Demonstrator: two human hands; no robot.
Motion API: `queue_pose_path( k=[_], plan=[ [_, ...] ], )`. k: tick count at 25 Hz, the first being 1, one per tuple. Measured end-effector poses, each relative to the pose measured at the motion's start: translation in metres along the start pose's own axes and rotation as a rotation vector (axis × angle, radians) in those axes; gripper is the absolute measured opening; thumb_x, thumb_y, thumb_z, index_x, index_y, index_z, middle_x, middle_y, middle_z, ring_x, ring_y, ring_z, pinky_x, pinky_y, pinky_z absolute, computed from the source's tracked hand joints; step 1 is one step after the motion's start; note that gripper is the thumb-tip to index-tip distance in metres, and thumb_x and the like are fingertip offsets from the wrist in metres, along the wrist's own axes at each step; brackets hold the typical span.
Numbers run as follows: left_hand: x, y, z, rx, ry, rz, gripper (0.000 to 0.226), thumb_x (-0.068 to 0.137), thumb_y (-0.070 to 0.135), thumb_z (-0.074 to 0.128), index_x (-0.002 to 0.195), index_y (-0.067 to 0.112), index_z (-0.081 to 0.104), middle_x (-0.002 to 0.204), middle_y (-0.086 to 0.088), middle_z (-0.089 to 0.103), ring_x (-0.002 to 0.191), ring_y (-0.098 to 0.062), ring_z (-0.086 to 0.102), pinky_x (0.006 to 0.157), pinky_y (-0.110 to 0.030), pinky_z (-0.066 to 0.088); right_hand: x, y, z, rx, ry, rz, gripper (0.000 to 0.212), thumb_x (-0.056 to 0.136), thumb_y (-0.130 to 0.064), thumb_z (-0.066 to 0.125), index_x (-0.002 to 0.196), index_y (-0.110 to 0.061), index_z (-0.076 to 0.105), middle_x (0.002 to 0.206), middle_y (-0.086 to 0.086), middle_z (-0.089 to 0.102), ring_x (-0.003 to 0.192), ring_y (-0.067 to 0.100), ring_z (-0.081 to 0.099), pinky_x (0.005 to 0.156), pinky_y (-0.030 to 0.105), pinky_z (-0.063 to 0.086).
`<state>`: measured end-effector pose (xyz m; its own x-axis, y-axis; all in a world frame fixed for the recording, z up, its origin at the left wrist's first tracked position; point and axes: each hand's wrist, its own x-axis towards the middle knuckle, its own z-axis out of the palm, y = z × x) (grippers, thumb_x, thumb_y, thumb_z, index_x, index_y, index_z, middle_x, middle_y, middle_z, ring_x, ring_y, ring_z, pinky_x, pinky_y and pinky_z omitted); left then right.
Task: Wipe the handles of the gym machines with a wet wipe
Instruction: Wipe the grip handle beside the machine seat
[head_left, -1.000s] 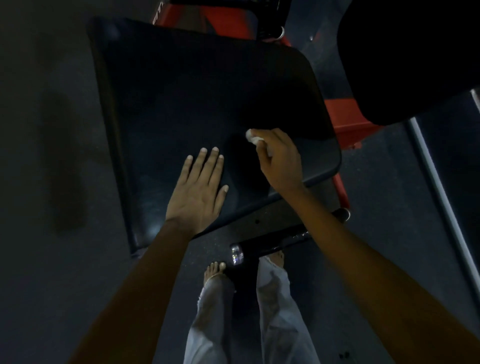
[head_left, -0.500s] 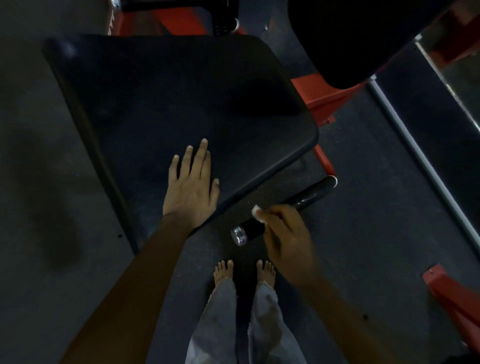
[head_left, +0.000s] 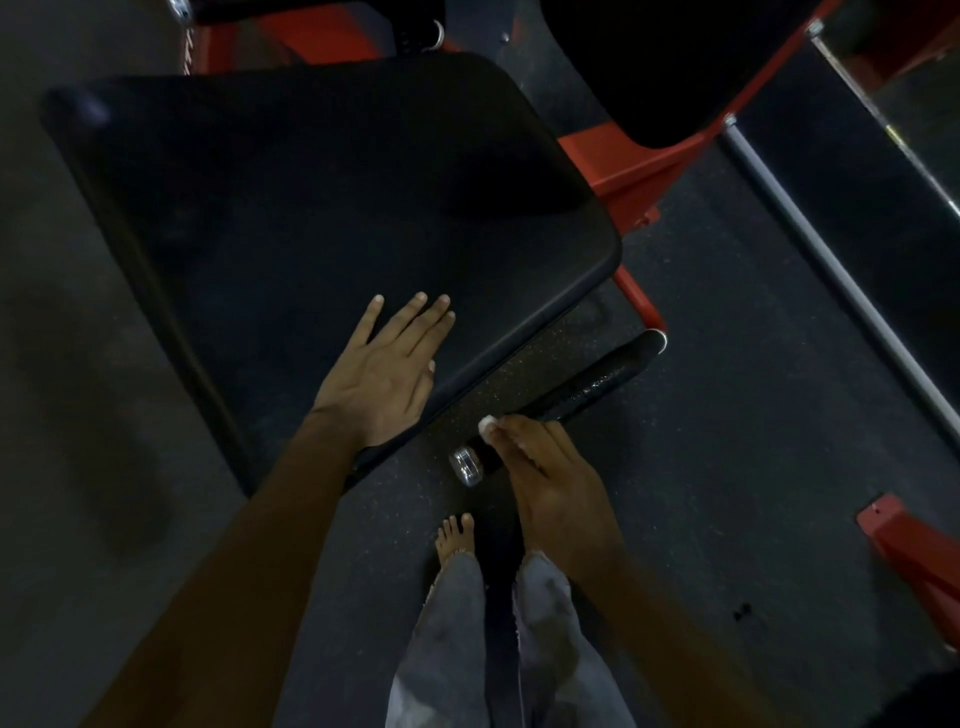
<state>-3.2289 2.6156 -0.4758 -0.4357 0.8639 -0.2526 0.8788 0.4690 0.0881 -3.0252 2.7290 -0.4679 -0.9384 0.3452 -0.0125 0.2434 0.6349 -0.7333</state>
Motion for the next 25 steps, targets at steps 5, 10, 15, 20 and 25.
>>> queue_pose_path(
  k=[5,10,15,20,25],
  plan=[
    [0.0,0.002,-0.001,0.024,-0.01,-0.019,0.061,0.095,0.033,0.013,0.152,0.015,0.014,0.161,0.0,0.009,0.148,-0.015,0.003,0.12,-0.049,0.002,0.018,-0.002,-0.02,0.281,-0.04,0.352,0.02,0.095,-0.038,0.049,0.103,-0.021,0.056,0.092,-0.009,0.052,0.079,0.006,0.055,0.07,0.029,0.053],
    [0.002,0.001,-0.001,0.047,-0.002,-0.023,0.06,0.095,0.033,0.013,0.152,0.015,0.016,0.16,-0.001,0.012,0.148,-0.016,0.007,0.12,-0.049,0.006,0.033,0.024,-0.039,0.256,0.081,0.428,0.016,0.095,-0.035,0.051,0.094,-0.019,0.054,0.088,-0.005,0.05,0.071,0.008,0.051,0.061,0.02,0.047],
    [0.004,0.002,0.0,0.051,-0.01,-0.021,0.06,0.095,0.033,0.015,0.152,0.014,0.017,0.16,-0.002,0.013,0.148,-0.017,0.008,0.119,-0.05,0.006,0.043,0.061,-0.055,0.044,0.188,0.349,0.013,0.096,-0.02,0.053,0.094,-0.007,0.058,0.089,-0.004,0.051,0.078,0.003,0.049,0.068,0.01,0.042],
    [0.004,0.001,-0.001,0.053,0.003,-0.016,0.06,0.095,0.033,0.016,0.151,0.014,0.02,0.16,-0.003,0.016,0.148,-0.018,0.011,0.119,-0.05,0.008,0.057,0.069,-0.067,0.155,0.295,0.466,0.013,0.095,-0.007,0.048,0.084,-0.004,0.054,0.072,0.001,0.053,0.067,0.008,0.052,0.056,0.013,0.044],
    [0.003,0.001,-0.001,0.055,0.009,-0.016,0.06,0.094,0.033,0.016,0.151,0.014,0.022,0.159,-0.003,0.019,0.147,-0.019,0.013,0.119,-0.051,0.009,0.055,0.067,-0.057,-0.223,0.271,0.331,0.021,0.089,-0.005,0.051,0.103,-0.006,0.067,0.097,0.012,0.057,0.079,0.009,0.047,0.07,0.012,0.04]
  ],
)
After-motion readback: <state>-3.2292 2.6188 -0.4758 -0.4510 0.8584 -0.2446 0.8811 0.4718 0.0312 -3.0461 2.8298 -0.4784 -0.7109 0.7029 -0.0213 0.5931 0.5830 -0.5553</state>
